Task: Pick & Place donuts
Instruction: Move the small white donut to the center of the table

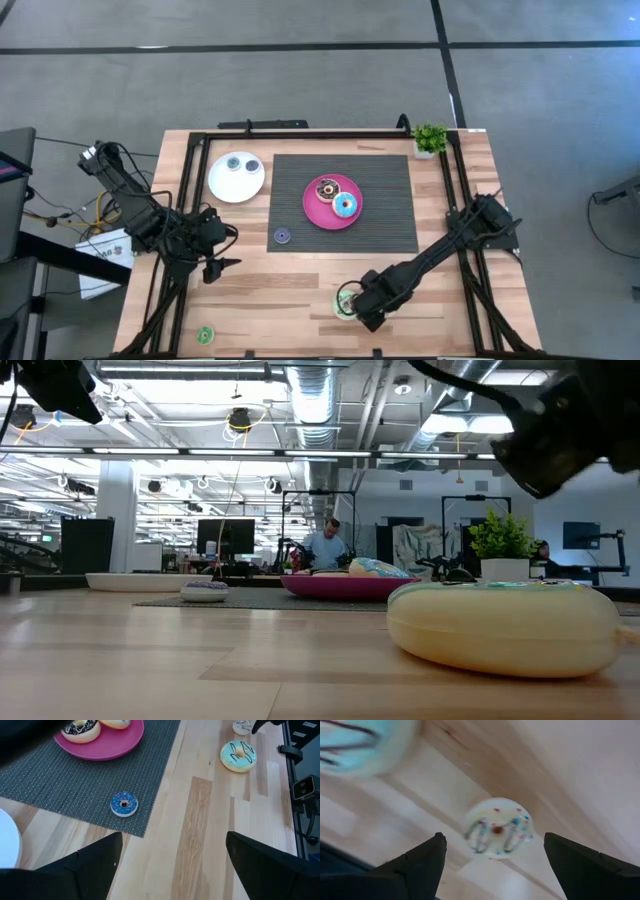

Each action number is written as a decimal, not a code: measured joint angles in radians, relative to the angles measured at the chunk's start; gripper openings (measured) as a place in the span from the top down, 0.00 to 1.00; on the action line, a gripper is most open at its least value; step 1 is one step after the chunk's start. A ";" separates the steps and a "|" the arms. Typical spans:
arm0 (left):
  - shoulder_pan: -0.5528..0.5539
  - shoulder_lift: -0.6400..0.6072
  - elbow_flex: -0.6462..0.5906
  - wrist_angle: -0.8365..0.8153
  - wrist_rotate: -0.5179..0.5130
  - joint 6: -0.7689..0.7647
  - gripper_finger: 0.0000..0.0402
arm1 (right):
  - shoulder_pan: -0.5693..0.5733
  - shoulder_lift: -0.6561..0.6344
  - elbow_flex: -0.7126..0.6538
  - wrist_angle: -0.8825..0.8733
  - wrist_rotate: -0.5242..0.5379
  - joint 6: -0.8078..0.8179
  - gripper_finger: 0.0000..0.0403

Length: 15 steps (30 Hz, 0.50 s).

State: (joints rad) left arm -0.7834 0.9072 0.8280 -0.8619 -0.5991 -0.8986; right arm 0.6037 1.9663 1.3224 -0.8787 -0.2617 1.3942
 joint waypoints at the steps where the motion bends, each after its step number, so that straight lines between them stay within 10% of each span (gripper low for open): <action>1: 0.000 0.000 0.000 0.000 0.000 0.000 0.13 | 0.004 0.000 -0.009 -0.002 -0.001 0.009 0.20; 15: 0.000 0.000 0.000 0.000 -0.009 0.006 0.13 | 0.018 0.003 -0.035 0.058 0.056 0.026 0.20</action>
State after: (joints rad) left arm -0.7834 0.9073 0.8280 -0.8619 -0.6083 -0.8930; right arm 0.6213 1.9697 1.2869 -0.8211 -0.2052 1.4202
